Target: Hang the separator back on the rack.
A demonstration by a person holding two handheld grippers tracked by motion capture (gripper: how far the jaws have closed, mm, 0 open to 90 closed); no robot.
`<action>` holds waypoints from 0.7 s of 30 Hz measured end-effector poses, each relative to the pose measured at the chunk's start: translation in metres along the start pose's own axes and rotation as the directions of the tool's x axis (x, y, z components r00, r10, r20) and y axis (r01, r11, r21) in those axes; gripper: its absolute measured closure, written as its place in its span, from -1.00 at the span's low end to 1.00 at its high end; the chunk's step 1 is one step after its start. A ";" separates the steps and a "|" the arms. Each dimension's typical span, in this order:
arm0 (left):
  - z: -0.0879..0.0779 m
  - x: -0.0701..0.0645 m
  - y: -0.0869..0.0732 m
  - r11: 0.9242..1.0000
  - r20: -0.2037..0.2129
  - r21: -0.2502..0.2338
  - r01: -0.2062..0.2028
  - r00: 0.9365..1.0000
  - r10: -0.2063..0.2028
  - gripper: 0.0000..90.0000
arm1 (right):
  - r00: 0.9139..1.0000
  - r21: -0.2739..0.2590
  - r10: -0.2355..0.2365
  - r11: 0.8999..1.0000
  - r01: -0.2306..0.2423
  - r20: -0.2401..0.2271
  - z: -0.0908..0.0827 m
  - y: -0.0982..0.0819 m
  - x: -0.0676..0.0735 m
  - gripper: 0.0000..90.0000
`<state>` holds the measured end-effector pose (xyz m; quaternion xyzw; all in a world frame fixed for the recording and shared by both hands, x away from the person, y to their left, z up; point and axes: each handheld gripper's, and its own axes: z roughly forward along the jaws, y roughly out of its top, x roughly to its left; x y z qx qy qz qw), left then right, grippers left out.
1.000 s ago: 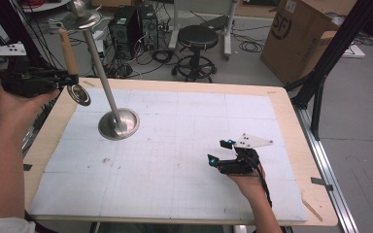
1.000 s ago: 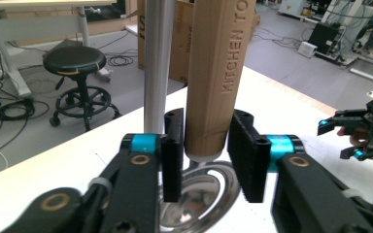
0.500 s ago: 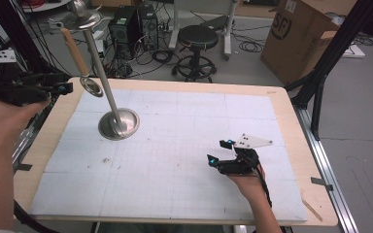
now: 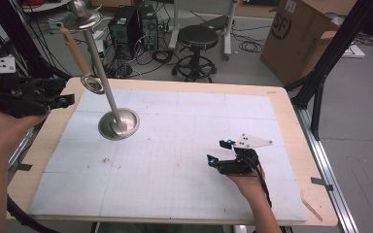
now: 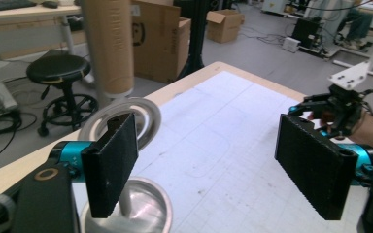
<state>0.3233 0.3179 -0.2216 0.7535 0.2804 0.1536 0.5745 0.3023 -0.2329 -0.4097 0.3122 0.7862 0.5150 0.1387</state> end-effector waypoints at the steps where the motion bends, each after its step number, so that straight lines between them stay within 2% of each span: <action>1: 0.002 -0.003 0.000 1.000 0.006 -0.005 0.001 1.000 -0.001 -0.50 | 1.000 -0.001 0.001 1.000 -0.001 -0.001 0.000 0.000 0.000 -0.48; 8: 0.012 -0.020 -0.001 0.999 0.060 -0.006 -0.032 0.998 0.032 -0.59 | 1.000 -0.002 0.006 1.000 -0.006 0.002 0.000 0.000 0.000 -0.48; 14: 0.025 -0.032 -0.002 0.998 0.121 0.015 -0.062 0.991 0.060 -0.66 | 1.000 -0.002 0.005 1.000 -0.005 -0.001 0.000 0.000 0.000 -0.48; 21: 0.040 -0.040 -0.011 0.996 0.158 0.037 -0.078 0.985 0.072 -0.73 | 1.000 -0.006 0.006 1.000 -0.006 0.000 -0.001 0.000 0.000 -0.48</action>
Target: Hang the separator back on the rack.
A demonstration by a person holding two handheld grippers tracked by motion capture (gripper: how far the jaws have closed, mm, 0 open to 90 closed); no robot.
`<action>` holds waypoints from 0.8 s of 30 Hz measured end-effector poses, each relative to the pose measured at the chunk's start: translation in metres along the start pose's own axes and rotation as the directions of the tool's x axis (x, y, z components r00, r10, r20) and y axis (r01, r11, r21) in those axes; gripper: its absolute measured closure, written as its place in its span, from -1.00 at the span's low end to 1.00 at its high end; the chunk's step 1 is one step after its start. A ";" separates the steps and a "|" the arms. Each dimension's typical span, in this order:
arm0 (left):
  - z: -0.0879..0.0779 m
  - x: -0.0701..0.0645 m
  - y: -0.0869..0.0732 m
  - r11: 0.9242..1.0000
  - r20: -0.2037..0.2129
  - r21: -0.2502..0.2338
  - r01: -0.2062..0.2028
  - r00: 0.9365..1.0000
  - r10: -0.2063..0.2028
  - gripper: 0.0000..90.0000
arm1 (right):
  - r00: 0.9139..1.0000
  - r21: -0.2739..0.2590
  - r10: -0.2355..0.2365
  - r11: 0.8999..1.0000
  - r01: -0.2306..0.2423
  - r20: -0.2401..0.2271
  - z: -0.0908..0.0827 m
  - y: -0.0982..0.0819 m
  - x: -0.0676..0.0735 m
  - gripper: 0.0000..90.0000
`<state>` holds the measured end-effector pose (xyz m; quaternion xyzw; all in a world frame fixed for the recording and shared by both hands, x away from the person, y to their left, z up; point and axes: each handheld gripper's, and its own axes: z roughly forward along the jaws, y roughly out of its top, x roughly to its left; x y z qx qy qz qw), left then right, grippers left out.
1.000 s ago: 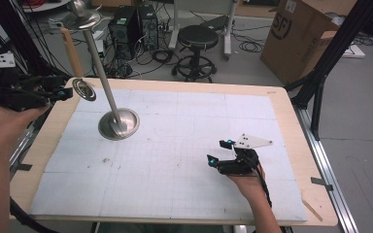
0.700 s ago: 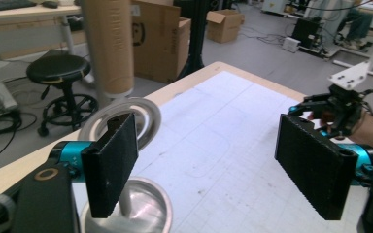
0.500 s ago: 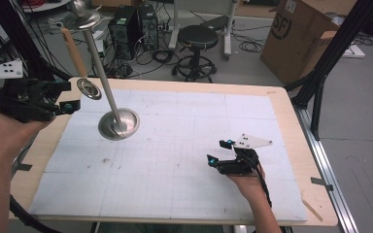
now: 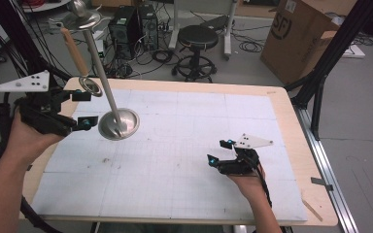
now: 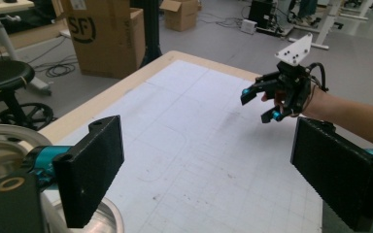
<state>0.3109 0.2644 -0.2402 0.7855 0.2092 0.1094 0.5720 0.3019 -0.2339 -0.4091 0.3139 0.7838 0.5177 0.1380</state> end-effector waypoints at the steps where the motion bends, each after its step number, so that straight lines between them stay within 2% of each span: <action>1: 0.002 -0.001 -0.002 1.000 0.005 0.000 -0.002 1.000 0.002 -0.73 | 1.000 -0.001 -0.001 1.000 0.001 -0.001 0.000 0.000 0.000 -0.48; 8: 0.019 -0.003 -0.020 1.000 0.024 0.008 0.004 1.000 -0.004 -0.77 | 1.000 0.002 -0.001 1.000 0.001 0.000 0.001 0.000 0.000 -0.48; 16: 0.039 -0.004 -0.043 0.999 0.034 0.037 0.013 0.999 -0.014 -0.84 | 1.000 0.008 0.003 1.000 -0.003 0.001 0.001 -0.001 0.000 -0.48; 24: 0.057 -0.007 -0.076 0.998 0.029 0.048 0.028 0.999 -0.030 -0.87 | 1.000 0.011 0.009 1.000 -0.009 -0.001 0.000 -0.001 -0.001 -0.48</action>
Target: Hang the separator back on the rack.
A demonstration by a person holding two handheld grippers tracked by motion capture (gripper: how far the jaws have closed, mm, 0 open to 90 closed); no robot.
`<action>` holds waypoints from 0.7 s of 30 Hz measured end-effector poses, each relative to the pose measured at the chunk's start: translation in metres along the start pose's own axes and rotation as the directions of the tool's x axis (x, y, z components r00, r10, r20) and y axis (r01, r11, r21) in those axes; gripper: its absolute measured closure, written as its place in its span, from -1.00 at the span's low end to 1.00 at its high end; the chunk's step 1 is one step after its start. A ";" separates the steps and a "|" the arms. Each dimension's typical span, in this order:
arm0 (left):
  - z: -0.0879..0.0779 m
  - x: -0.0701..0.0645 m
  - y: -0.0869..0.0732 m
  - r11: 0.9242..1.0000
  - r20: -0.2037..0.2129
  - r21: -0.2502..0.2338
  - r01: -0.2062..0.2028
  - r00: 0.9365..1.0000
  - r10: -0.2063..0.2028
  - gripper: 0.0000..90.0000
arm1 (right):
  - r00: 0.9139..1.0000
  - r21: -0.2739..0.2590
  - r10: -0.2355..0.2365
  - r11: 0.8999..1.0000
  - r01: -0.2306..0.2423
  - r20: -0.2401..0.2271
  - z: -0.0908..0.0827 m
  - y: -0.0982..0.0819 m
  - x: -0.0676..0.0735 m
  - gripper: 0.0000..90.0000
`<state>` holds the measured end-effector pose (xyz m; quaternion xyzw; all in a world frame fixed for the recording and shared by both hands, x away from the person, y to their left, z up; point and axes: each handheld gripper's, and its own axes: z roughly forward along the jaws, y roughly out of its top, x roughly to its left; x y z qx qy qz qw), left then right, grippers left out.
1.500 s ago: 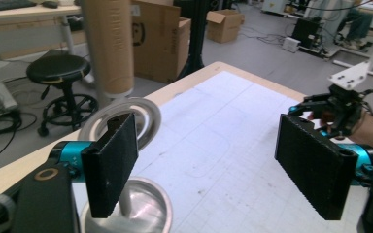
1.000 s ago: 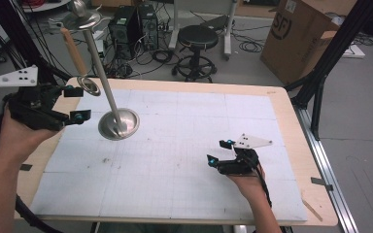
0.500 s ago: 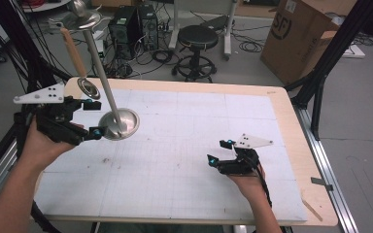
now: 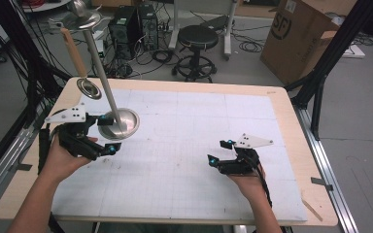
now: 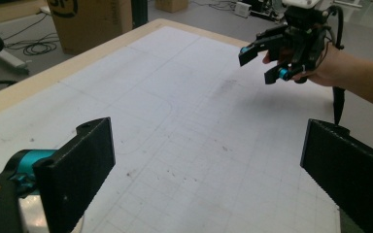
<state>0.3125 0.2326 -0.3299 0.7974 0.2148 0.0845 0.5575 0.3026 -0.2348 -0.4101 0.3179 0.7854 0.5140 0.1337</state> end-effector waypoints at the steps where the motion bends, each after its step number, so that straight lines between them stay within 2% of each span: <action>1: 0.002 0.000 -0.003 1.000 -0.003 0.003 0.002 1.000 -0.002 -0.87 | 1.000 -0.001 -0.001 1.000 0.001 -0.001 0.000 0.000 0.000 -0.48; 5: 0.011 -0.001 -0.016 0.999 -0.021 0.029 0.015 1.000 -0.015 -0.96 | 1.000 0.003 -0.001 1.000 0.001 -0.001 0.001 0.000 0.000 -0.48; 11: 0.017 -0.003 -0.031 0.999 -0.014 0.035 0.025 1.000 -0.025 -0.96 | 1.000 0.001 -0.002 1.000 0.002 0.002 0.000 0.000 0.000 -0.48; 17: 0.024 -0.006 -0.043 0.998 -0.018 0.062 0.031 0.999 -0.030 -0.96 | 1.000 0.006 -0.006 1.000 0.006 0.000 0.001 0.000 0.000 -0.48; 21: 0.026 -0.007 -0.048 0.997 -0.040 0.076 0.022 0.999 -0.019 -0.96 | 1.000 0.003 -0.006 1.000 0.006 0.002 0.000 0.000 -0.001 -0.48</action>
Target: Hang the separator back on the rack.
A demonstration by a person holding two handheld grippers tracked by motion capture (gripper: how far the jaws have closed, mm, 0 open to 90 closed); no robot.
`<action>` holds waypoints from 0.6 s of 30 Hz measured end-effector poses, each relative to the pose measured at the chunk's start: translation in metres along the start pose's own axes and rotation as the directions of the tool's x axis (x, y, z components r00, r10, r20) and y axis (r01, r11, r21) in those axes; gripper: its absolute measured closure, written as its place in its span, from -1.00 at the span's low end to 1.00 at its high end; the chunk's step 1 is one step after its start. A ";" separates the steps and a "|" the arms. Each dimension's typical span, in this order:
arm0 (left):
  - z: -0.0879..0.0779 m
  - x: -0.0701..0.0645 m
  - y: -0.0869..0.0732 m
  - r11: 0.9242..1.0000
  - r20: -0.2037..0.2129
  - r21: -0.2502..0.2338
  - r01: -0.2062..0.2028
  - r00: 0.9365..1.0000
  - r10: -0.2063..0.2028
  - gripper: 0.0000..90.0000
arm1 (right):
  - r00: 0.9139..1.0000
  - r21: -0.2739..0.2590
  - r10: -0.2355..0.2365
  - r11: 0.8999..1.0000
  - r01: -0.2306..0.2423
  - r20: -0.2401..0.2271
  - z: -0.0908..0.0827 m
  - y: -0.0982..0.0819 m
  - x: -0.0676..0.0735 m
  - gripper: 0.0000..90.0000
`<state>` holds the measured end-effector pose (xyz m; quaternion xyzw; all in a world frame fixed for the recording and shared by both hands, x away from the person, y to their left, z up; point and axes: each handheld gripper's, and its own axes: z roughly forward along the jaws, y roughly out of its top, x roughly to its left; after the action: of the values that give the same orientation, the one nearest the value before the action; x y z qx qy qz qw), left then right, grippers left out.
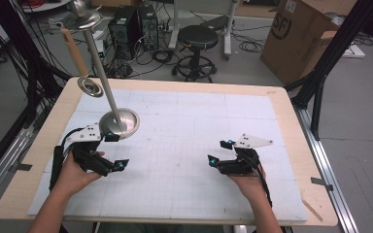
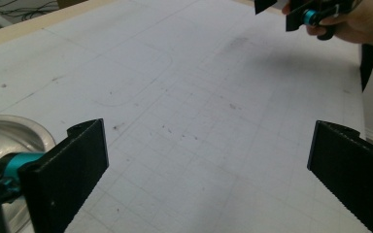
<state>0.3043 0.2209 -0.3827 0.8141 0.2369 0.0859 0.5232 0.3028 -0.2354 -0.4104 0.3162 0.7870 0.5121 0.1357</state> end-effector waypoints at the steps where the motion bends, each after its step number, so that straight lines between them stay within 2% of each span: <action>1: 0.001 0.000 -0.002 1.000 -0.001 -0.009 0.001 1.000 -0.001 -0.96 | 1.000 -0.003 0.002 1.000 -0.002 0.001 -0.001 0.000 0.000 -0.48; 5: 0.005 0.001 -0.008 1.000 -0.017 -0.007 0.012 1.000 -0.012 -0.96 | 1.000 -0.006 0.003 1.000 -0.003 0.002 -0.002 -0.001 -0.002 -0.48; 8: 0.008 0.003 -0.011 1.000 -0.023 0.019 0.010 1.000 -0.010 -0.96 | 1.000 -0.008 0.005 1.000 -0.005 0.004 -0.003 -0.001 -0.002 -0.48; 17: 0.016 0.006 -0.020 0.998 -0.020 0.058 0.025 1.000 -0.024 -0.96 | 1.000 -0.006 0.008 1.000 -0.008 0.007 -0.004 -0.002 -0.004 -0.48; 18: 0.016 0.005 -0.020 0.998 -0.020 0.051 0.031 0.999 -0.030 -0.96 | 1.000 -0.002 0.011 1.000 -0.011 0.008 -0.004 -0.002 -0.003 -0.48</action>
<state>0.3090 0.2172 -0.4083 0.8226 0.2562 0.0796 0.5014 0.3023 -0.2413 -0.4108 0.3226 0.7841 0.5123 0.1363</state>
